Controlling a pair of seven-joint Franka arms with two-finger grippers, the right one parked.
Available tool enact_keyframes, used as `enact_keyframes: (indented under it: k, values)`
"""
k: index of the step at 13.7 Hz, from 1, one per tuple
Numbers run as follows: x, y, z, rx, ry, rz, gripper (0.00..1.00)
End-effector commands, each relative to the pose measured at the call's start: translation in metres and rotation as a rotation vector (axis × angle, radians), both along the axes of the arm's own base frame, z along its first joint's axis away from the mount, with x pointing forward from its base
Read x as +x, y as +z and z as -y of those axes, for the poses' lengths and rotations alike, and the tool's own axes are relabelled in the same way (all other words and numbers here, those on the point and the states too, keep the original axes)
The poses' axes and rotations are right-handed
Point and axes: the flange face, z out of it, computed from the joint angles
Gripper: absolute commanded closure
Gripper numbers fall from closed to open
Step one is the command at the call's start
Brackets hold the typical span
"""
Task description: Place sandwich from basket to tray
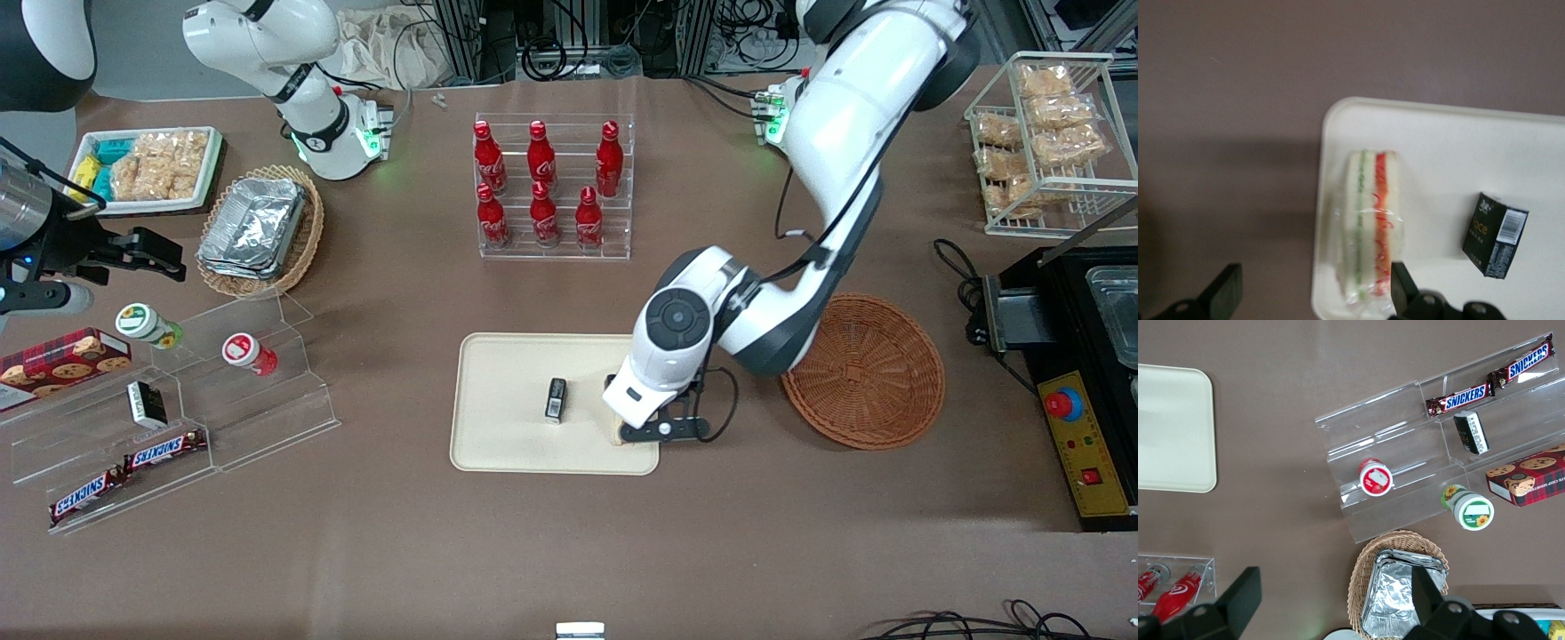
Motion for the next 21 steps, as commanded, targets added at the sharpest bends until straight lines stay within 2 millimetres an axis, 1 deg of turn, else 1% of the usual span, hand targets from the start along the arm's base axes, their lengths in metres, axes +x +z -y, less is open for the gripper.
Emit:
enact_keyframes:
  k: [1,2,3,5,6,7,8,9,10,11,13,16,17,18,19,21]
  values:
    - [-0.011,0.068,-0.046,0.083,0.045,0.023,0.00]
    - [-0.017,0.085,-0.067,0.098,0.065,0.038,0.00]
    - [-0.027,0.098,-0.084,0.116,0.077,0.045,0.00]
    - [-0.053,0.117,-0.113,0.149,0.070,0.059,0.00]
    - [-0.058,0.125,-0.133,0.159,0.099,0.068,0.00]
    - [-0.062,0.136,-0.148,0.145,0.128,0.068,0.00]
    - [-0.062,0.148,-0.162,0.121,0.123,0.060,0.00]
    - [-0.059,0.158,-0.181,0.097,0.101,0.050,0.00]
    - [-0.055,0.169,-0.206,0.070,0.106,0.041,0.00]
    - [-0.054,0.178,-0.226,0.054,0.101,0.031,0.00]
    - [-0.052,0.196,-0.269,0.070,0.085,0.009,0.00]
    - [-0.039,0.232,-0.337,0.058,0.034,0.004,0.00]
    - [-0.035,0.240,-0.348,0.044,0.017,0.011,0.00]
    - [-0.029,0.243,-0.352,0.024,0.026,0.016,0.00]
    - [-0.025,0.243,-0.352,-0.010,0.031,0.015,0.00]
    - [-0.024,0.248,-0.349,-0.053,0.037,0.011,0.00]
